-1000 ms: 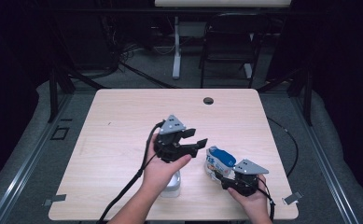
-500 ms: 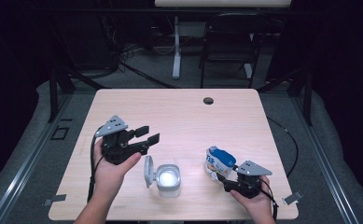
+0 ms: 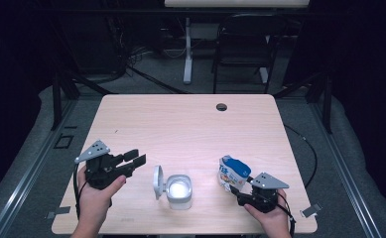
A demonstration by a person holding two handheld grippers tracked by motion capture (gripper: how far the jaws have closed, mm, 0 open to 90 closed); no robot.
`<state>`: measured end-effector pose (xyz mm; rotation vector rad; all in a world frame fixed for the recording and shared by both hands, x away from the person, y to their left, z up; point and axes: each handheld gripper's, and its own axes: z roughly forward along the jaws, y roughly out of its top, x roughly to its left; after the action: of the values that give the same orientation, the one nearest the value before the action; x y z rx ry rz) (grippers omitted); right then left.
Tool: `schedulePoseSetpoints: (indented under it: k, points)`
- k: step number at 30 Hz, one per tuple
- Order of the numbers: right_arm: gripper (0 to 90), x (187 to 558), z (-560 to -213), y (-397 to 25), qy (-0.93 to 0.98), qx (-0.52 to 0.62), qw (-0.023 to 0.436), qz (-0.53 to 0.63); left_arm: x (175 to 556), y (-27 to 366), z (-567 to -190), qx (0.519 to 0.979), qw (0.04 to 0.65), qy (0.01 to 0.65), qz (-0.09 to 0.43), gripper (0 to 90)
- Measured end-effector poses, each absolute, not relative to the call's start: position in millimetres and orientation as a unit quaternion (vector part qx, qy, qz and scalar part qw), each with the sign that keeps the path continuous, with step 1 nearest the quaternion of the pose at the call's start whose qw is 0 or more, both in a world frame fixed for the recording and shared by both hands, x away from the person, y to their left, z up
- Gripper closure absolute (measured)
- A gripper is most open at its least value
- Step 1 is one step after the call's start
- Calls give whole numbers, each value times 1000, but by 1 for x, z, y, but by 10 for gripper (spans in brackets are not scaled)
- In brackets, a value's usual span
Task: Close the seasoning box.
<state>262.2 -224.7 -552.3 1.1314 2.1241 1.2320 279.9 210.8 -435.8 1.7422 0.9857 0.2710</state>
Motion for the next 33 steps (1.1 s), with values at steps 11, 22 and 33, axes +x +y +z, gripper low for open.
schedulePoseSetpoints:
  k: [11, 22, 33]
  points:
    - [365, 259, -554, -227, 768, 403, 223, 445, 265, 216, -458, 739, 520, 408, 131, 645]
    - [363, 257, -557, -225, 772, 397, 220, 445, 258, 215, -472, 764, 502, 385, 127, 805]
    - [359, 256, -559, -218, 786, 385, 220, 430, 251, 212, -476, 775, 501, 368, 114, 900]
